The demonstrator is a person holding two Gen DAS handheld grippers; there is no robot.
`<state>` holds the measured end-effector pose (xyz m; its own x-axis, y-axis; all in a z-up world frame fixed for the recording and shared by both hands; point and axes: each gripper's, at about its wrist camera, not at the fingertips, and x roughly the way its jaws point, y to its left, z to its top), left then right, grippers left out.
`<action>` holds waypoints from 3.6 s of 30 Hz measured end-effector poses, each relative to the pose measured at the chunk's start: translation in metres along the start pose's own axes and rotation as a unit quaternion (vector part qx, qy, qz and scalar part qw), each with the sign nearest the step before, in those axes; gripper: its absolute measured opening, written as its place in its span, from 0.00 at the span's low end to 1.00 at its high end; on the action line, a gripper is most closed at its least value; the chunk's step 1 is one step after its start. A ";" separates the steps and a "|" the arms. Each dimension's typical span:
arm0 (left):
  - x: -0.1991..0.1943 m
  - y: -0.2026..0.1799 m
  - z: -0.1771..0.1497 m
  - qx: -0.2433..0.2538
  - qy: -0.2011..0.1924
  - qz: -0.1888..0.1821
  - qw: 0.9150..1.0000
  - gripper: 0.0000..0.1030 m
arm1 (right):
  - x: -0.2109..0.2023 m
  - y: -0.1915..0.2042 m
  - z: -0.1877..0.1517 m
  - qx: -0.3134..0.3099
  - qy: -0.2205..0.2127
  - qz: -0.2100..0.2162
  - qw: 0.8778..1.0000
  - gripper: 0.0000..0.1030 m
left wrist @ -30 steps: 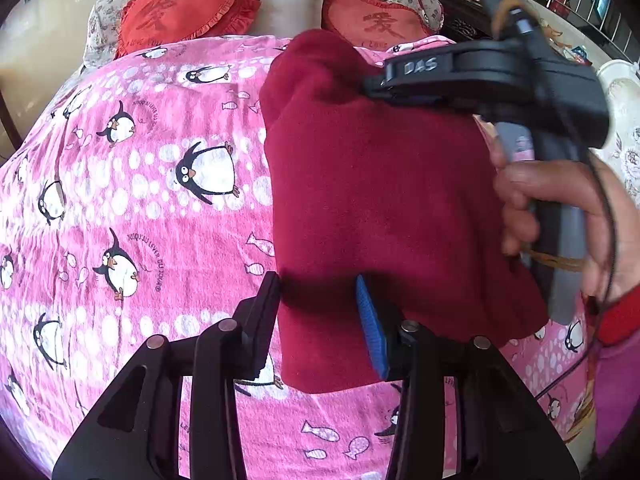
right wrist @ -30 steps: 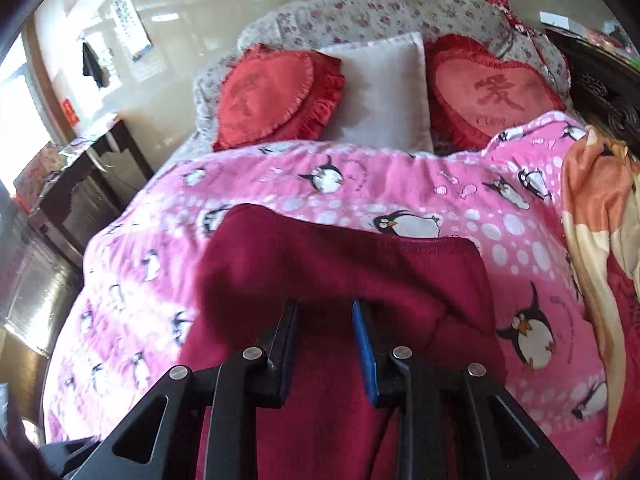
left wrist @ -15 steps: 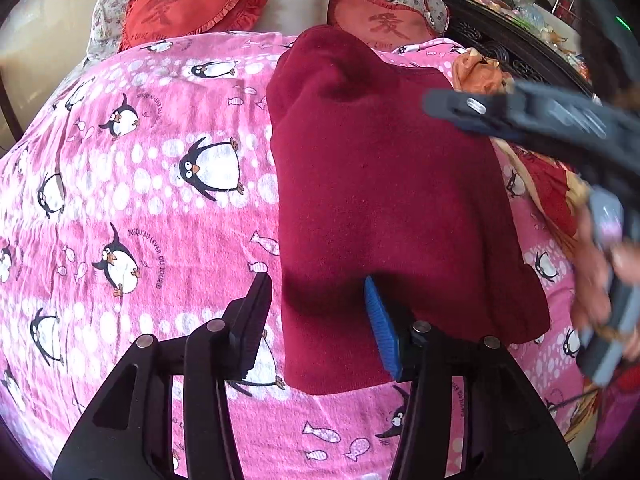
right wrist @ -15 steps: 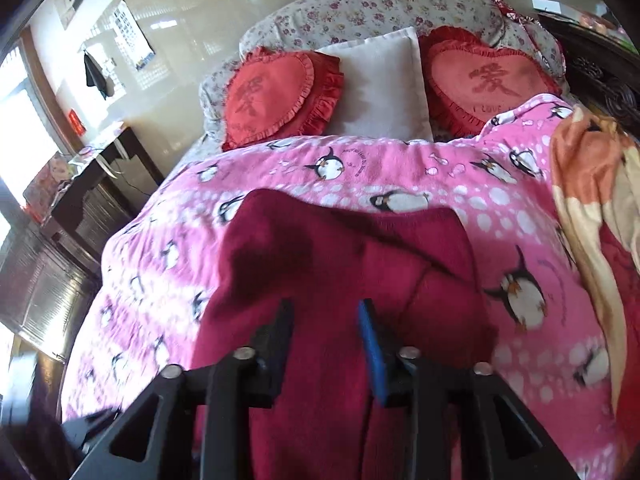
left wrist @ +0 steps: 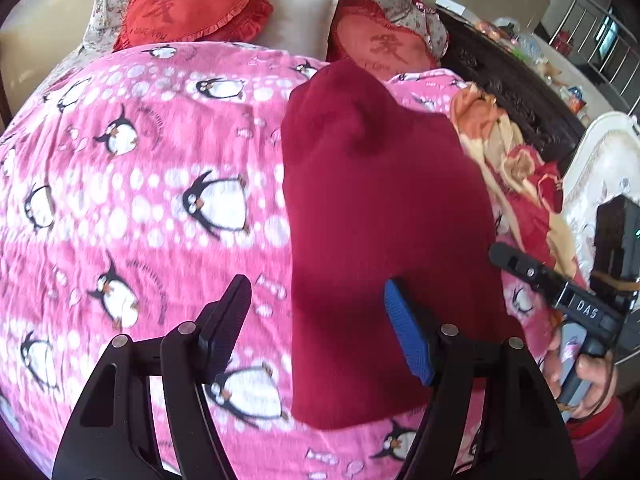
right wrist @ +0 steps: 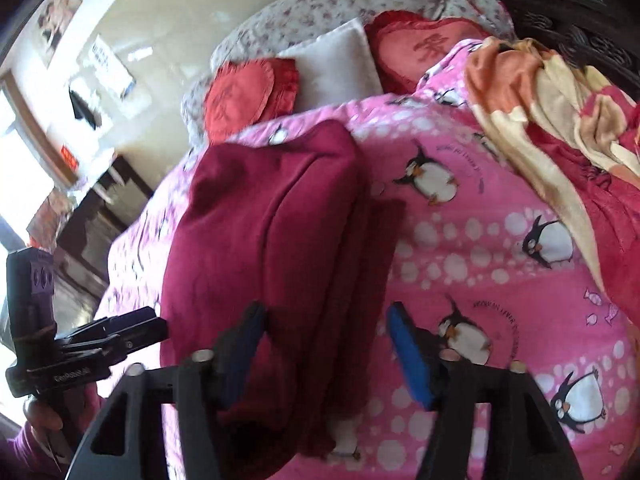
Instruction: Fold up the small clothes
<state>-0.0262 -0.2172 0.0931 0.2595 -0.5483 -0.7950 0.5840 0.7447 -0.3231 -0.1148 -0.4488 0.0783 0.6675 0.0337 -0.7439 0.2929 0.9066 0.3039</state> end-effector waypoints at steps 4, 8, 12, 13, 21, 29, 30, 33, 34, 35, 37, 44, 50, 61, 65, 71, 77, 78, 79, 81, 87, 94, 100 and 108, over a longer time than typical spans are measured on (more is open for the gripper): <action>0.017 0.005 0.012 -0.014 0.013 -0.040 0.999 0.69 | 0.014 -0.013 0.007 0.028 0.002 0.047 0.998 0.68; 0.028 0.008 0.017 -0.025 0.016 -0.066 0.997 0.77 | 0.033 -0.019 0.013 0.047 0.017 0.080 0.995 0.75; 0.042 0.011 0.019 -0.032 0.025 -0.087 0.995 0.80 | 0.047 -0.024 0.012 0.073 0.023 0.111 0.991 0.77; 0.046 0.012 0.019 -0.037 0.027 -0.093 0.995 0.82 | 0.051 -0.026 0.011 0.083 0.026 0.119 0.989 0.77; 0.037 -0.001 0.013 -0.017 0.025 -0.116 0.993 0.55 | 0.038 -0.007 0.010 0.059 0.014 0.113 0.992 0.47; -0.047 0.017 -0.013 -0.025 0.025 -0.097 0.995 0.48 | -0.005 0.050 0.008 0.022 0.023 0.156 0.987 0.45; -0.058 0.023 -0.021 -0.028 0.029 -0.090 0.995 0.48 | -0.009 0.059 0.002 0.024 0.029 0.167 0.985 0.45; -0.078 0.040 -0.049 -0.043 0.046 -0.062 0.996 0.48 | -0.009 0.080 -0.017 0.026 0.055 0.188 0.980 0.44; -0.079 0.045 -0.059 -0.047 0.051 -0.053 0.996 0.48 | -0.006 0.088 -0.027 0.025 0.064 0.193 0.979 0.44; -0.078 0.051 -0.069 -0.050 0.055 -0.044 0.996 0.48 | -0.001 0.094 -0.037 0.023 0.071 0.193 0.978 0.45; -0.067 0.062 -0.088 -0.061 0.071 -0.021 0.995 0.48 | 0.014 0.101 -0.053 0.027 0.091 0.177 0.980 0.47; -0.086 0.069 -0.101 -0.058 0.034 0.012 0.998 0.48 | 0.000 0.133 -0.067 -0.063 0.093 0.063 0.992 0.48; -0.105 0.066 -0.100 -0.033 -0.008 0.062 0.998 0.48 | -0.045 0.177 -0.066 -0.163 0.047 0.098 0.981 0.47; -0.104 0.045 -0.116 -0.007 -0.032 0.130 0.991 0.48 | -0.013 0.170 -0.126 -0.216 0.094 0.021 0.972 0.35; -0.113 0.042 -0.118 -0.006 -0.046 0.133 0.990 0.48 | -0.031 0.168 -0.110 -0.184 0.077 0.029 0.979 0.35; -0.128 0.042 -0.117 -0.017 -0.062 0.143 0.988 0.48 | -0.063 0.182 -0.097 -0.158 0.013 -0.004 0.987 0.51; -0.141 0.045 -0.121 -0.029 -0.078 0.147 0.986 0.48 | -0.055 0.199 -0.089 -0.134 -0.004 -0.046 0.990 0.52; -0.143 0.044 -0.122 -0.027 -0.080 0.150 0.985 0.48 | -0.054 0.199 -0.089 -0.127 -0.004 -0.047 0.991 0.55; -0.144 0.043 -0.123 -0.025 -0.082 0.152 0.985 0.48 | -0.053 0.200 -0.091 -0.121 -0.002 -0.049 0.991 0.57; -0.145 0.042 -0.124 -0.023 -0.083 0.153 0.984 0.48 | -0.048 0.202 -0.094 -0.117 0.001 -0.051 0.992 0.58; -0.149 0.040 -0.124 -0.028 -0.090 0.150 0.984 0.48 | -0.042 0.210 -0.099 -0.124 0.005 -0.055 0.991 0.58; -0.149 0.038 -0.124 -0.024 -0.088 0.151 0.984 0.48 | -0.042 0.209 -0.100 -0.123 0.006 -0.058 0.991 0.59; -0.147 0.035 -0.125 -0.023 -0.085 0.151 0.985 0.48 | -0.041 0.207 -0.101 -0.118 0.010 -0.059 0.991 0.60; -0.146 0.036 -0.125 -0.022 -0.085 0.151 0.985 0.48 | -0.039 0.209 -0.102 -0.123 0.016 -0.060 0.991 0.60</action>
<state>-0.1392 -0.0624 0.1332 0.5431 -0.3513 -0.7626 0.4266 0.8978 -0.1098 -0.1493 -0.2173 0.1096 0.6153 -0.0709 -0.7851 0.1912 0.9796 0.0614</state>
